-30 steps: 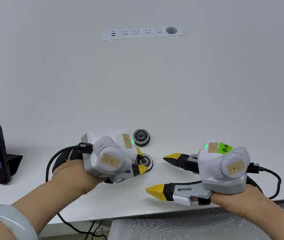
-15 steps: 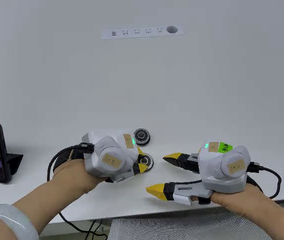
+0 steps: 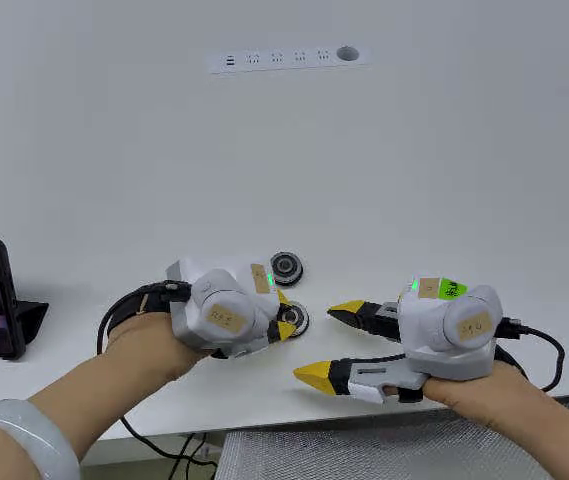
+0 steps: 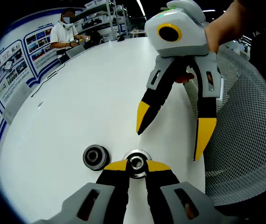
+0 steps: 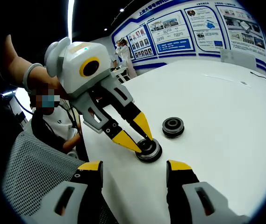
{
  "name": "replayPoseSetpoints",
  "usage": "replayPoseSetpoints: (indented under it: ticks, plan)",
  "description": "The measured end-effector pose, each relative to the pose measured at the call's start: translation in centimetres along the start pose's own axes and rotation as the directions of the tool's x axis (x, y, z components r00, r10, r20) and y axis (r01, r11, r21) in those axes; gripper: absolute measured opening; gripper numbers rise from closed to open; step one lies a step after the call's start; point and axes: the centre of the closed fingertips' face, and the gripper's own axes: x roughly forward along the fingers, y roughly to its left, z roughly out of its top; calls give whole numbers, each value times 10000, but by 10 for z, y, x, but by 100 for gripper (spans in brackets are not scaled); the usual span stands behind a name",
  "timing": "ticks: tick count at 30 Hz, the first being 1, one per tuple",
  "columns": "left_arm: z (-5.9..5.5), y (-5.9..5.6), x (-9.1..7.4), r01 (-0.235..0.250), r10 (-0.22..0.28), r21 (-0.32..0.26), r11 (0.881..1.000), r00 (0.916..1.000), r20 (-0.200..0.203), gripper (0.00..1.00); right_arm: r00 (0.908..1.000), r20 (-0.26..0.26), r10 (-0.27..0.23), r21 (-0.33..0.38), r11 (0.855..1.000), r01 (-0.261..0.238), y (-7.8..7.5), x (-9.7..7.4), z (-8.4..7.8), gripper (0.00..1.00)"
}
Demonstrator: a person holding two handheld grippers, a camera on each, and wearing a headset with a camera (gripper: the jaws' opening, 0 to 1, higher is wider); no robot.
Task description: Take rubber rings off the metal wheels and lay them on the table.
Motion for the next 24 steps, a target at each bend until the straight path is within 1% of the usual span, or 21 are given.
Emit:
replayPoseSetpoints:
  ticks: [6,8,9,10,11,13,14,15,17,18,20,21,22,24]
  plan:
    - [0,-1,0,-130,131,163,9998,9999,-37,12,10000,40,28,54,10000,-28,0,1,1,56]
    - [0,-2,0,-200,204,496,9986,9998,-86,12,10000,57,32,31,10000,-32,0,1,2,56]
    - [1,-3,0,-160,165,527,9985,9998,-91,10,10000,51,34,38,10000,-35,0,1,2,56]
    - [0,-8,0,67,-59,540,9985,9999,-162,6,10000,69,37,37,10000,-37,0,1,2,56]
    - [-2,-8,1,-6,17,548,9985,9998,-197,5,10000,83,34,40,10000,-34,0,1,2,56]
    - [0,-2,0,-212,215,491,9986,9998,-61,7,10000,86,31,51,10000,-31,0,0,2,56]
    - [1,-1,0,-239,239,439,9988,9997,-9,9,10000,93,27,44,10000,-27,0,0,3,56]
    - [3,1,-1,-271,268,256,9993,9996,124,11,10000,91,24,54,10000,-24,0,0,3,56]
    - [4,3,-2,-328,323,285,9991,9993,196,12,10000,77,14,52,10000,-15,-1,-1,2,56]
    - [4,4,-2,-339,335,278,9990,9993,151,14,10000,70,10,62,10000,-10,-1,-1,2,56]
    - [2,6,-1,-354,353,326,9988,9994,40,13,10000,50,11,55,10000,-11,-1,-1,1,56]
    - [1,7,-2,-364,363,274,9990,9993,47,15,10000,50,16,55,10000,-16,-1,-1,1,56]
    - [1,7,-1,-271,271,104,9996,9996,28,14,10000,59,21,56,10000,-22,-1,-1,2,55]
    - [1,6,-1,-274,273,177,9995,9996,45,14,10000,86,23,48,10000,-23,-1,-1,3,55]
